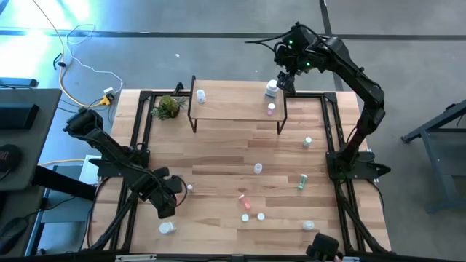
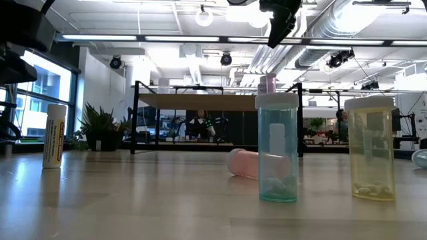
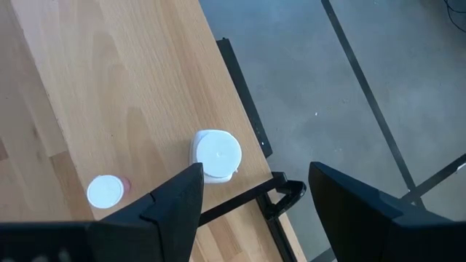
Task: Pick and place medicine bottles onto shelf by color
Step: Put the left orange pill bottle on the shelf
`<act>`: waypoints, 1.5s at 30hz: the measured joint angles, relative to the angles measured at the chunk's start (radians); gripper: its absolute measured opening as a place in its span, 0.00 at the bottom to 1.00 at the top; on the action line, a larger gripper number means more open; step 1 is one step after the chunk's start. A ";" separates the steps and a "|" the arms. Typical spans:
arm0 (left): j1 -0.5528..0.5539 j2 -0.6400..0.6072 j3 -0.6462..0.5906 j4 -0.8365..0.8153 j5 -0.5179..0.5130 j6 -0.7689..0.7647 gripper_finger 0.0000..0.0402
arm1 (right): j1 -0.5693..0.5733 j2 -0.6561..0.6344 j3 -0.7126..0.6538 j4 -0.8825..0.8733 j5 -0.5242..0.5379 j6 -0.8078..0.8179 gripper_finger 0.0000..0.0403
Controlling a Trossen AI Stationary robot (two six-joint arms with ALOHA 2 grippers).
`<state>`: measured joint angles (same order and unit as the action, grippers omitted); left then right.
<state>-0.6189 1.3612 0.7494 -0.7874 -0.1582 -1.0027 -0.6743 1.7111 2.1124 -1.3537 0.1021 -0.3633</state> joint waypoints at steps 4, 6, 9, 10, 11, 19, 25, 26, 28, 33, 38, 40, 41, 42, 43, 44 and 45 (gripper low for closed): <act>0.003 -0.004 0.003 0.004 0.011 -0.008 0.28 | 0.000 0.000 0.000 -0.002 0.000 -0.001 0.60; 0.004 -0.005 0.013 -0.003 0.022 -0.009 0.29 | 0.000 0.000 0.000 -0.003 0.000 -0.002 0.60; 0.005 -0.023 0.033 -0.004 0.022 -0.008 0.29 | 0.000 0.000 0.000 -0.003 0.000 -0.003 0.60; 0.006 -0.031 0.040 -0.005 0.018 -0.008 0.29 | 0.000 0.000 0.000 -0.003 0.000 -0.003 0.60; 0.011 -0.040 0.045 -0.009 0.017 -0.008 0.29 | 0.000 0.000 0.000 -0.004 0.000 -0.003 0.60; 0.075 -0.165 0.079 -0.112 0.013 -0.016 0.28 | 0.000 0.000 0.000 -0.008 0.000 -0.003 0.60; 0.146 -0.279 0.112 -0.217 -0.014 0.004 0.29 | 0.001 0.000 0.000 -0.008 0.000 -0.001 0.60; 0.162 -0.296 0.120 -0.229 -0.023 0.015 0.29 | 0.001 0.000 0.000 -0.007 0.000 0.000 0.60; 0.200 -0.327 0.138 -0.261 -0.051 0.038 0.29 | 0.001 0.000 0.000 -0.007 0.000 0.000 0.60; 0.330 -0.388 0.184 -0.302 -0.122 0.142 0.29 | 0.001 0.000 0.000 -0.007 0.000 0.000 0.60; 0.517 -0.401 0.239 -0.316 -0.145 0.333 0.29 | 0.001 0.000 0.000 -0.001 0.000 0.020 0.60; 0.601 -0.400 0.270 -0.317 -0.145 0.415 0.29 | 0.001 0.000 0.000 0.003 0.001 0.052 0.60; 0.644 -0.399 0.286 -0.314 -0.145 0.453 0.29 | 0.001 0.000 0.000 0.003 0.001 0.071 0.60; 0.685 -0.395 0.300 -0.313 -0.146 0.489 0.29 | 0.001 0.000 0.000 0.003 0.001 0.085 0.60; 0.727 -0.391 0.314 -0.313 -0.146 0.523 0.29 | 0.001 0.000 0.000 0.002 0.001 0.102 0.60; 0.768 -0.385 0.331 -0.312 -0.145 0.560 0.29 | 0.001 0.000 0.000 0.002 0.000 0.116 0.60; 0.808 -0.381 0.350 -0.309 -0.145 0.595 0.29 | 0.001 0.001 0.000 0.002 0.000 0.126 0.60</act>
<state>0.1890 0.9806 1.0993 -1.0965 -0.3035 -0.4080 -0.6735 1.7119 2.1120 -1.3521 0.1024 -0.2376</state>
